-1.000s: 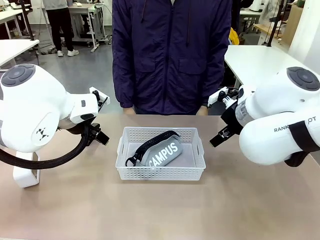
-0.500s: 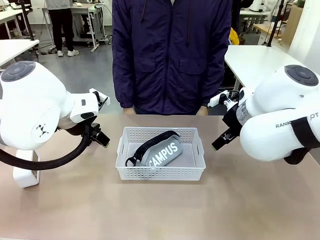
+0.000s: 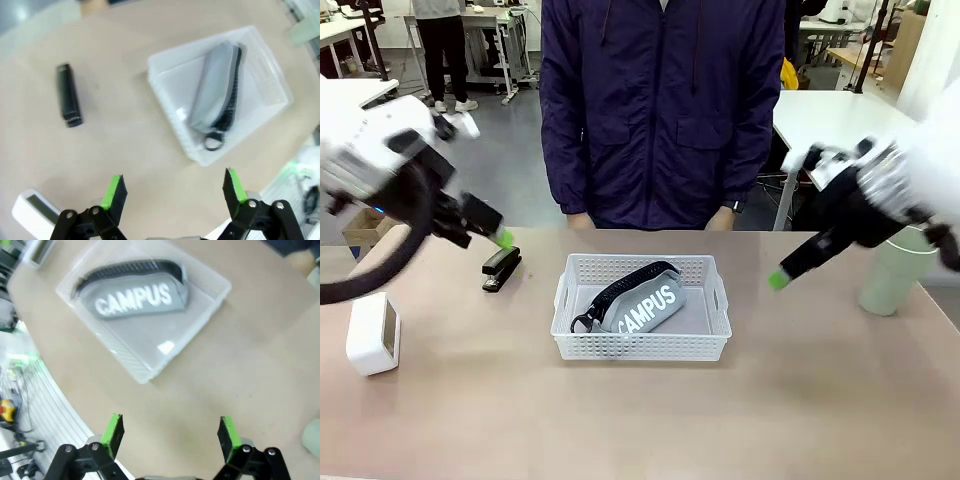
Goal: Efficiently arrange items inside the basket to fit them all.
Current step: Pick up the Digital clock and place it inside the Organizing basket.
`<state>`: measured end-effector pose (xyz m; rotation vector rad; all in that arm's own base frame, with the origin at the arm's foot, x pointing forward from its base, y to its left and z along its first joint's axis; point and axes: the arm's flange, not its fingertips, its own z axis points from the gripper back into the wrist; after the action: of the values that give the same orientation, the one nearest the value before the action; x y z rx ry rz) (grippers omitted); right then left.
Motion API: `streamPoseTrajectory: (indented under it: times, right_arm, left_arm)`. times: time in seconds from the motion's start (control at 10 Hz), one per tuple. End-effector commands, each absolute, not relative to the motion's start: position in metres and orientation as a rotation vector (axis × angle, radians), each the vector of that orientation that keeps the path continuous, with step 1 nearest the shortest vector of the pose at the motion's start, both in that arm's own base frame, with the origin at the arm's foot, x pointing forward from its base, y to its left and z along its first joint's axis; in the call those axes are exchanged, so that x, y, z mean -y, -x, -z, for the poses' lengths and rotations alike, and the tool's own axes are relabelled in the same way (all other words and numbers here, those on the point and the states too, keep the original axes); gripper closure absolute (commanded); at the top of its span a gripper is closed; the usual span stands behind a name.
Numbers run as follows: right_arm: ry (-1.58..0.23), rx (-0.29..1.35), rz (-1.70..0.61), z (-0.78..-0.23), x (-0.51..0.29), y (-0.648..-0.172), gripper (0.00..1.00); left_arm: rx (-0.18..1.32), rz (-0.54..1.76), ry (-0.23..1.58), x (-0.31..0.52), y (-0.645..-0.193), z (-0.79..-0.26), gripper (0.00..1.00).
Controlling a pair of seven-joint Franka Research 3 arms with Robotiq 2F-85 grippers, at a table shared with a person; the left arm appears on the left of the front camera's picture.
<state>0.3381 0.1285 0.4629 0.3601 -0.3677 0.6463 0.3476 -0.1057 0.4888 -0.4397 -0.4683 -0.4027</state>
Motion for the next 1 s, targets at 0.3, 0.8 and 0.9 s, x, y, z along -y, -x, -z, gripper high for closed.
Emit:
streamPoseTrajectory:
  times: [0.3, 0.8, 0.9]
  right_arm:
    - [-0.781, 0.698, -0.394, -0.512, 0.043, -0.231, 0.0]
    - [-1.084, 0.816, 0.03, -0.452, 0.205, -0.19, 0.0]
    - [-1.114, 0.811, 0.093, -0.436, 0.22, -0.186, 0.0]
  left_arm:
    - [0.783, 0.239, 0.735, -0.031, -0.223, -0.529, 0.0]
    - [0.874, -0.087, 0.955, -0.171, -0.179, -0.488, 0.0]
    - [0.854, -0.142, 1.001, -0.177, -0.183, -0.472, 0.0]
